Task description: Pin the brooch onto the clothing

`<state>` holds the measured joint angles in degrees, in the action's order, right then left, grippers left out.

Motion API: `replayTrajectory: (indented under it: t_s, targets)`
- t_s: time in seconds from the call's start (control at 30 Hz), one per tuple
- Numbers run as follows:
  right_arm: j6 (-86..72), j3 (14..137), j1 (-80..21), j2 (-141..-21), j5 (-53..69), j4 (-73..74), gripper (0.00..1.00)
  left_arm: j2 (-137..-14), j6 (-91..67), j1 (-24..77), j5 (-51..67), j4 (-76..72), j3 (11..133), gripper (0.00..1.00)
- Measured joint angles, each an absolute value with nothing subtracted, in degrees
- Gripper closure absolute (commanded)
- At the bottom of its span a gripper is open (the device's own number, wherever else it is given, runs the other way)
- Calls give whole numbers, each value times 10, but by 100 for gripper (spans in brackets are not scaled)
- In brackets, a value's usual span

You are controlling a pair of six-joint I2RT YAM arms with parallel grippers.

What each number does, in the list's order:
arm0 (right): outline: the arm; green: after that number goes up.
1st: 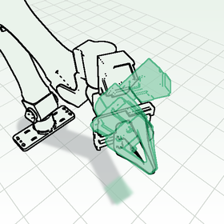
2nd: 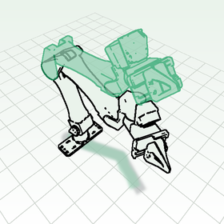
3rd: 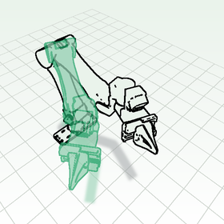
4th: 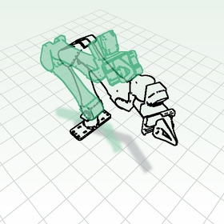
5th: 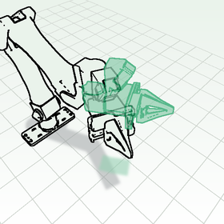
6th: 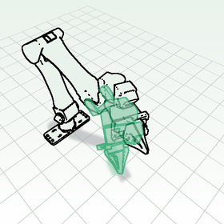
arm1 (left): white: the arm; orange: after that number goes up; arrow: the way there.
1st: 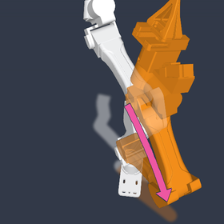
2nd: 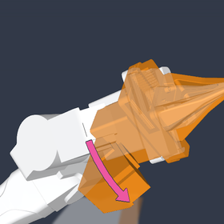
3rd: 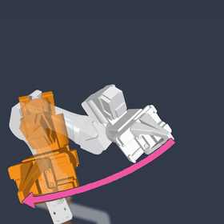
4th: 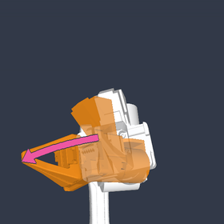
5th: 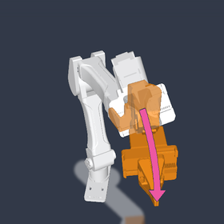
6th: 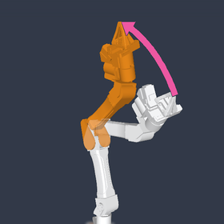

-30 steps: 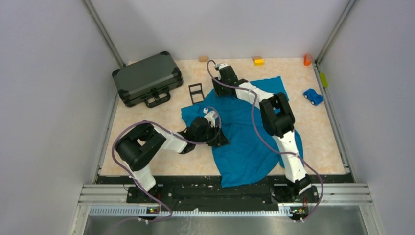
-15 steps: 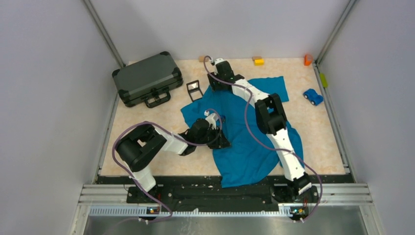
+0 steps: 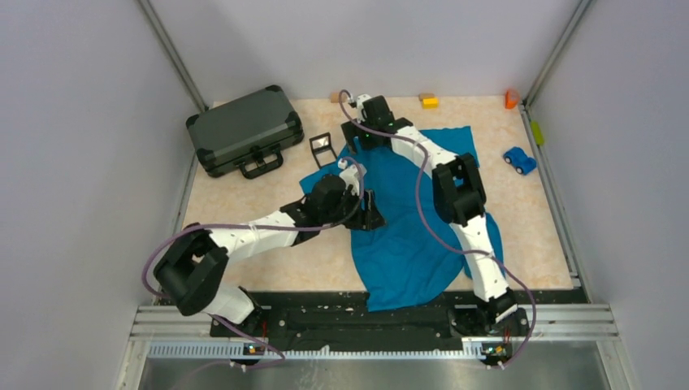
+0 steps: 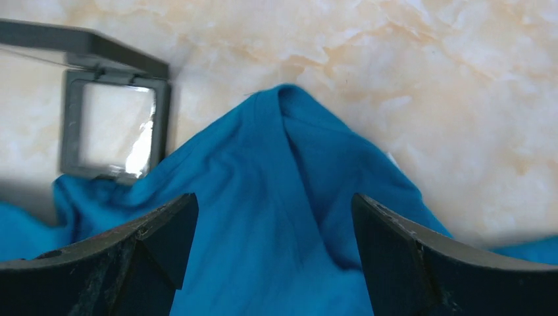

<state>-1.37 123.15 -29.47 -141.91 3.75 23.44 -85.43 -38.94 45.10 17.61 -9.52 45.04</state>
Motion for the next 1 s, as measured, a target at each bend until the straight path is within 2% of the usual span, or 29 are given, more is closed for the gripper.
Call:
replayTrajectory:
  t_s: [0.1,0.23,0.47,0.63,0.77,1.0]
  targets:
    - [-16,1147,-295,-1341,47,222,11,-819,-367,442,149,-57,469,38]
    - [-39,969,-295,-1178,58,177,11,-793,-345,400,116,-17,470,39]
    - [-125,671,-312,-927,70,43,17,-806,-347,288,99,-37,460,46]
    - [-173,533,-366,-873,72,-13,23,-870,-348,271,98,-100,461,56]
    - [-205,442,-417,-850,74,-43,31,-936,-354,257,103,-131,464,60]
    - [-233,382,-496,-826,58,-95,41,-981,-368,229,101,-161,453,63]
